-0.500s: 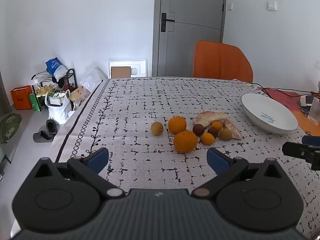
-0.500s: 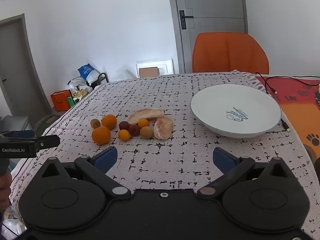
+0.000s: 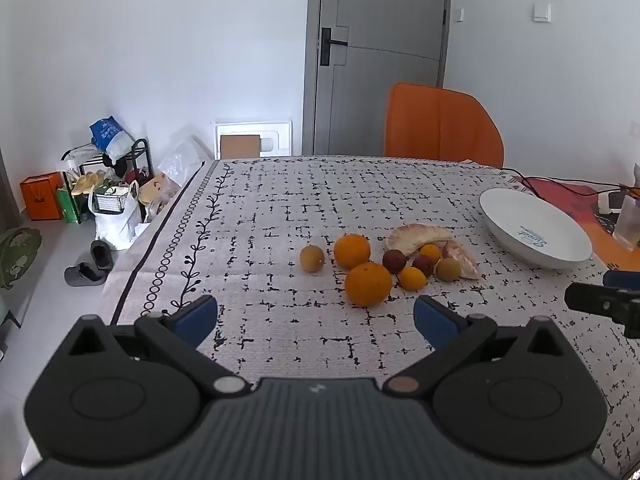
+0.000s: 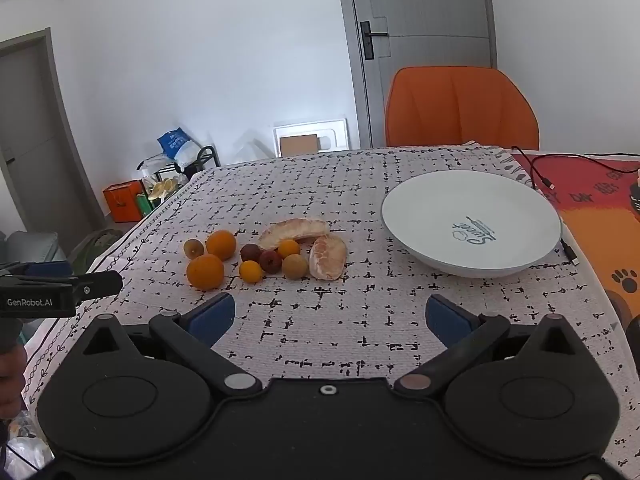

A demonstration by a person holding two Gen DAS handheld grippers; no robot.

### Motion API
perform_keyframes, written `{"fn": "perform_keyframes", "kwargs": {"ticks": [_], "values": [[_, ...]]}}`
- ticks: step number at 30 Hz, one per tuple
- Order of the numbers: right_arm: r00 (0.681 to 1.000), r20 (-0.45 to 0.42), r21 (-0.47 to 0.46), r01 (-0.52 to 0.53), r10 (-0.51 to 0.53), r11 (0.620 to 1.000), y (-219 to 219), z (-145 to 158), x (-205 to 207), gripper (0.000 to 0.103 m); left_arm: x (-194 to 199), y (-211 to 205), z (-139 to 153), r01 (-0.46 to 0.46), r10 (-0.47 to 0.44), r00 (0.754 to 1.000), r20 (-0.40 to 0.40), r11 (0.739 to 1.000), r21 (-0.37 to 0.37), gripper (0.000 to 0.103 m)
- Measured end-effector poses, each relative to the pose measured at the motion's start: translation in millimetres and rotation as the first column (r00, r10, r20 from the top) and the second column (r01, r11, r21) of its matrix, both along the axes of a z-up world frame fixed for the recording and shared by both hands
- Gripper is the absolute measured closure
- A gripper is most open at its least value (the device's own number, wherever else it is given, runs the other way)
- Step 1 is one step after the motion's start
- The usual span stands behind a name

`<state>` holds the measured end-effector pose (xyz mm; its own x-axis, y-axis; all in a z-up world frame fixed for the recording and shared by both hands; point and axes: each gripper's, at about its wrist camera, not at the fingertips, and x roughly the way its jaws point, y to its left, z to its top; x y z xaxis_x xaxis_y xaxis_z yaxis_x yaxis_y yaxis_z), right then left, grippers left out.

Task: Organize fruits

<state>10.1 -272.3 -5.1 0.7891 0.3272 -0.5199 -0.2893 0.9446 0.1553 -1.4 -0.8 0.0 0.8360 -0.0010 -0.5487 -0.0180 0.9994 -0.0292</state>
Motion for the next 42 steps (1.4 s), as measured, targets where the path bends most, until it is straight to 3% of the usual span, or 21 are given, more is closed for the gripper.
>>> {"fn": "perform_keyframes", "kwargs": {"ticks": [42], "values": [[1.000, -0.007, -0.002, 0.016, -0.016, 1.000, 1.8, -0.3, -2.3, 0.000, -5.1, -5.5, 2.7, 0.020, -0.020, 1.000, 0.008, 1.000, -0.003, 0.000]]}}
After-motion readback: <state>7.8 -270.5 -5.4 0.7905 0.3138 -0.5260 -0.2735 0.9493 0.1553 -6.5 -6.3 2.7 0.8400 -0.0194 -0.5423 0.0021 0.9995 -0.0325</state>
